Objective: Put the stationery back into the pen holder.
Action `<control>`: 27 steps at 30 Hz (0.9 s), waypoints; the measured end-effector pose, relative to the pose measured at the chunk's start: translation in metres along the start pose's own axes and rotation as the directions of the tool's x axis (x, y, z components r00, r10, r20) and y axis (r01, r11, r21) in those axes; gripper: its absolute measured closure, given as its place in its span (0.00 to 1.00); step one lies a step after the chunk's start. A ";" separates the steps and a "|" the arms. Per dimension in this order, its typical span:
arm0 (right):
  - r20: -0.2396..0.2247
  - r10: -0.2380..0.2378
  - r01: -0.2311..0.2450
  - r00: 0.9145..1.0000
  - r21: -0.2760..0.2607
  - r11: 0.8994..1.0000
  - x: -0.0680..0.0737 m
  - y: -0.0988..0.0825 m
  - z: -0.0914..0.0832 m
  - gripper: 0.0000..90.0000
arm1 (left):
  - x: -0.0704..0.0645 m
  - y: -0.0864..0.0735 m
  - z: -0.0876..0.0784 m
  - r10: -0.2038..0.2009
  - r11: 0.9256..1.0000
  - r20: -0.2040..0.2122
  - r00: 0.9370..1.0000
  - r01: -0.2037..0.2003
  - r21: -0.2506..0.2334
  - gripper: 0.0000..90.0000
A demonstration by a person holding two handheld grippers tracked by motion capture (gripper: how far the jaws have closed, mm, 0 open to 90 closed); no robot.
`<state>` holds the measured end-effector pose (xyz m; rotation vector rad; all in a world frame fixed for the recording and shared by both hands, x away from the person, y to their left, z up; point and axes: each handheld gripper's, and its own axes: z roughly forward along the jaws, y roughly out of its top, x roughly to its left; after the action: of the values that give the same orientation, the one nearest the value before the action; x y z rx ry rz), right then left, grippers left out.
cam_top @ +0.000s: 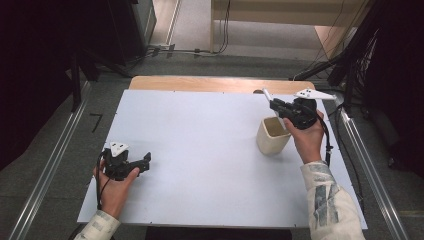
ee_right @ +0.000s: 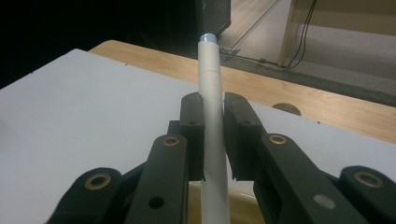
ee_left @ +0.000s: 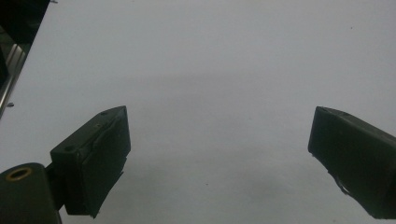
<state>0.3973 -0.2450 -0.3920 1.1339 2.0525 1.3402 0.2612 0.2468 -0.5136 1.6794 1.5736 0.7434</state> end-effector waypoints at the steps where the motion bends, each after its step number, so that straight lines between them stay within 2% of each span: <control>1: 0.002 0.005 -0.005 1.000 -0.001 1.000 0.000 0.000 0.001 0.85 | 0.000 0.000 0.000 0.000 1.000 0.000 1.000 0.000 0.000 0.07; 16: 0.005 0.016 -0.016 1.000 -0.004 1.000 -0.003 -0.002 0.006 0.85 | 0.000 0.000 0.000 0.000 1.000 0.000 1.000 0.000 0.001 0.07; 23: -0.007 0.014 -0.014 1.000 -0.012 1.000 -0.002 -0.007 0.000 0.84 | 0.001 0.000 -0.001 0.001 1.000 -0.001 1.000 -0.001 0.001 0.07; 27: -0.022 0.037 -0.037 0.999 -0.011 0.999 -0.003 -0.014 -0.006 0.64 | 0.001 0.000 -0.001 0.003 1.000 -0.001 1.000 -0.003 0.001 0.07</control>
<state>0.3891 -0.2530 -0.4017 1.1626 2.0461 1.3853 0.2604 0.2478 -0.5131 1.6830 1.5730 0.7455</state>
